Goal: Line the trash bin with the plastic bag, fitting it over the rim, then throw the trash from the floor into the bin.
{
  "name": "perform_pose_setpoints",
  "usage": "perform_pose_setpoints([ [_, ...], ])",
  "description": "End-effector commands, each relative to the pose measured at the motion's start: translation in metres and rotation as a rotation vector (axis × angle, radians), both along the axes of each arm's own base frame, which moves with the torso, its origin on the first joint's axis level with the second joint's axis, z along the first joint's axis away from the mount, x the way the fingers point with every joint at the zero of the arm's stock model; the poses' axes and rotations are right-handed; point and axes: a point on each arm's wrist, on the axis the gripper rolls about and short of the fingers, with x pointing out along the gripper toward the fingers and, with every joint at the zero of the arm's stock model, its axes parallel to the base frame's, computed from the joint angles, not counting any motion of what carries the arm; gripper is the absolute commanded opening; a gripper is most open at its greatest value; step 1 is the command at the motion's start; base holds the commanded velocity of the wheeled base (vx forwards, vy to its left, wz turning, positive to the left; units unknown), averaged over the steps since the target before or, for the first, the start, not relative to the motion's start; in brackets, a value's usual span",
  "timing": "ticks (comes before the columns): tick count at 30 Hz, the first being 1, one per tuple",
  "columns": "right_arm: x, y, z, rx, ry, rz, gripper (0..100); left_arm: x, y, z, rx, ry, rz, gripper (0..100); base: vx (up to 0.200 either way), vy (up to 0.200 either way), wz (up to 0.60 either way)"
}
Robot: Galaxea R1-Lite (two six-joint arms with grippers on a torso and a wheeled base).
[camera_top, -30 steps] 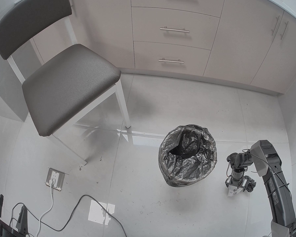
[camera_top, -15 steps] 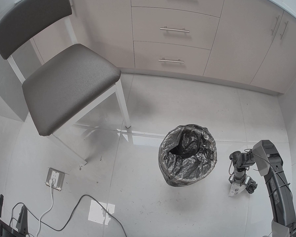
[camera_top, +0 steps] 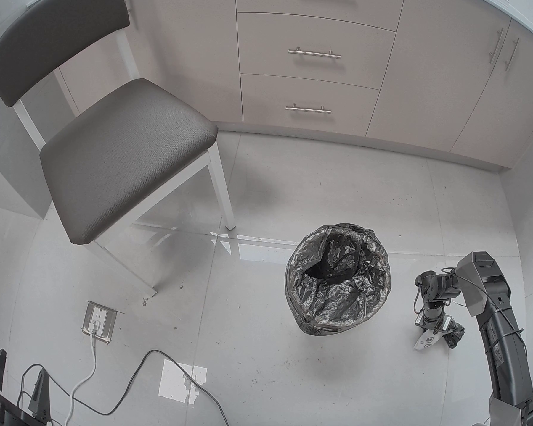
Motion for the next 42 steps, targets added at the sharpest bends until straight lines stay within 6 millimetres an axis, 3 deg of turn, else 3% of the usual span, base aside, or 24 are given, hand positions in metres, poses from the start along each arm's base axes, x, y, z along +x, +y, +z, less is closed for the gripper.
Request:
perform_pose_setpoints([
  [1, 0.0, 0.001, 0.0, 0.007, -0.001, 0.003, 0, 0.0, 0.0, -0.005, 0.0, 0.001, 0.002, 100, 0.0, 0.0, 0.0],
  [5, -0.003, 0.003, 0.0, 0.015, 0.036, 0.01, 0, 0.0, 0.0, -0.005, 0.0, 0.001, 0.002, 100, 0.0, 0.0, 0.0],
  [13, -0.029, 0.019, 0.006, 0.108, 0.323, 0.04, 0, 0.0, 0.0, -0.005, 0.0, 0.003, 0.0, 100, 0.0, 0.0, 0.0],
  [17, -0.012, 0.032, 0.055, 0.097, 0.249, 0.064, 0, 0.0, 0.0, -0.005, 0.0, 0.001, 0.002, 100, 0.0, 0.0, 0.0],
  [18, -0.012, 0.032, 0.055, 0.097, 0.249, 0.064, 0, 0.0, 0.0, -0.005, 0.0, 0.001, 0.002, 100, 0.0, 0.0, 0.0],
  [19, -0.007, 0.038, 0.083, 0.094, 0.232, 0.075, 0, 0.0, 0.0, -0.005, 0.0, 0.001, 0.002, 100, 0.0, 0.0, 0.0],
  [20, -0.006, 0.044, 0.098, 0.092, 0.23, 0.077, 0, 0.0, 0.0, -0.004, 0.0, 0.001, 0.002, 100, 0.0, 0.0, 0.0],
  [23, -0.007, 0.055, 0.133, 0.097, 0.226, 0.079, 0, 0.0, 0.0, -0.005, 0.0, 0.001, 0.002, 100, 0.0, 0.0, 0.0],
  [27, -0.013, 0.077, 0.197, 0.138, 0.212, 0.125, 0, 0.0, 0.0, -0.005, 0.0, 0.001, 0.002, 100, 0.0, 0.0, 0.0],
  [31, -0.018, 0.094, 0.237, 0.124, 0.158, 0.167, 0, 0.0, 0.0, -0.005, 0.0, 0.003, 0.002, 100, 0.0, 0.0, 0.0],
  [33, -0.023, 0.108, 0.273, 0.123, 0.084, 0.218, 0, 0.0, 0.0, -0.005, 0.0, 0.001, 0.002, 100, 0.0, 0.0, 0.0],
  [36, -0.027, 0.117, 0.288, 0.122, 0.057, 0.248, 0, 0.0, 0.0, -0.004, 0.0, 0.0, 0.002, 100, 0.0, 0.0, 0.0],
  [38, -0.037, 0.134, 0.318, 0.114, 0.01, 0.314, 0, 0.0, 0.0, -0.005, 0.0, 0.001, 0.002, 100, 0.0, 0.0, 0.0],
  [42, -0.054, 0.157, 0.347, 0.109, -0.021, 0.376, 0, 0.0, 0.0, -0.005, 0.001, 0.001, 0.002, 100, 0.0, 0.0, 0.0],
])
